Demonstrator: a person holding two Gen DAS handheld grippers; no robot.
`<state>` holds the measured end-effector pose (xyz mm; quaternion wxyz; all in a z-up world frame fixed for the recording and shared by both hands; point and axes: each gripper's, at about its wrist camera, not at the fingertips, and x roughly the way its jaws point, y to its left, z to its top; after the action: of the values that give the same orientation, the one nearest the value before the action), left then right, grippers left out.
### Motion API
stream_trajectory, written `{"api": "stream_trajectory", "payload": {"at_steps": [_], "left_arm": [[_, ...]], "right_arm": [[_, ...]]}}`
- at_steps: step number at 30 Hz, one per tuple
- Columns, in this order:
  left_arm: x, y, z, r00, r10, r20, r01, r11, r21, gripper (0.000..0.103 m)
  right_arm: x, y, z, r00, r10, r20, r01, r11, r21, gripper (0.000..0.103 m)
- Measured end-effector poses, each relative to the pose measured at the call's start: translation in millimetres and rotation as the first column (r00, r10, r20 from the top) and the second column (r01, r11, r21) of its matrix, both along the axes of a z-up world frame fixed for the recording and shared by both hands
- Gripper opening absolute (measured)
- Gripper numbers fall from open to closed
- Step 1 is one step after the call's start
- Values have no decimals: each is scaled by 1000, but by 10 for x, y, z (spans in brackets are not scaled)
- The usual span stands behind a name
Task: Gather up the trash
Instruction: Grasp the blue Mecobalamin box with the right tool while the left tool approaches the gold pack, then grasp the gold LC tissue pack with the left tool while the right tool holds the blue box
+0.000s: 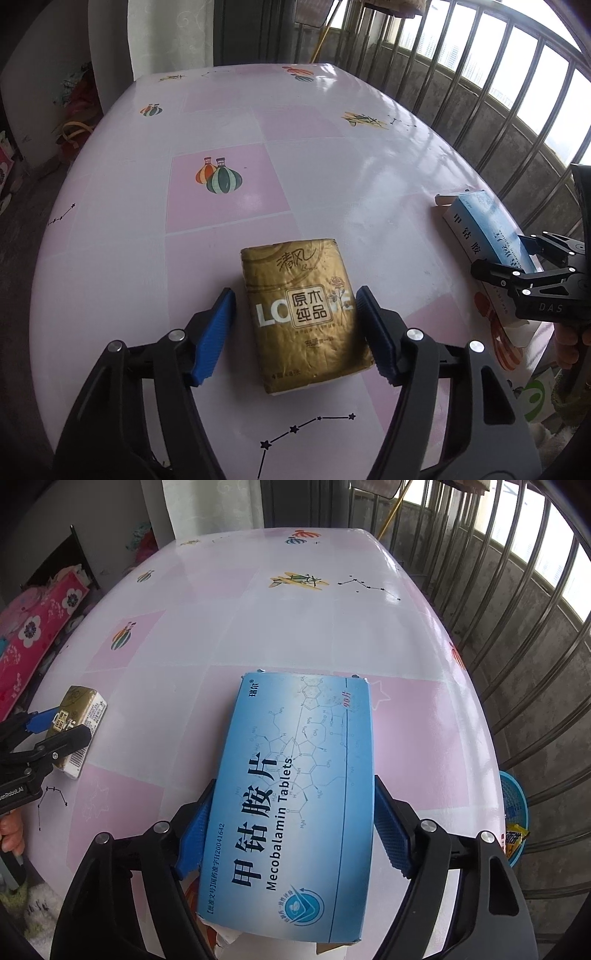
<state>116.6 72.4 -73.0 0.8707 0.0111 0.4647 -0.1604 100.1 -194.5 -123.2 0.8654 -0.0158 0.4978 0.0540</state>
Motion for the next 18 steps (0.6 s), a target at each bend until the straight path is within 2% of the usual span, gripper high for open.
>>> {"api": "stream_trajectory", "payload": {"at_steps": [1,4,7,13,18], "left_arm": [[-11,-7,10,1000,-2,-3,2,1000,-3,55],[-49,-28,36,1000,4,-9,-4,1000,20,55],[-96,-54,64,1000,-11,-29,11,1000,9,54],[-98,-160,36,999,1,-33,2,996,85,57],[-81,-199,-7,999,9,-33,-4,988,158,68]], "right_arm": [[-4,-5,2,1000,-2,1,2,1000,2,74],[-41,-24,19,1000,-5,-1,5,1000,16,72],[-105,-69,43,1000,-10,2,10,1000,22,72],[-108,-117,6,1000,-24,-2,24,1000,16,73],[-83,-97,-11,1000,-24,-2,24,1000,1,76]]}}
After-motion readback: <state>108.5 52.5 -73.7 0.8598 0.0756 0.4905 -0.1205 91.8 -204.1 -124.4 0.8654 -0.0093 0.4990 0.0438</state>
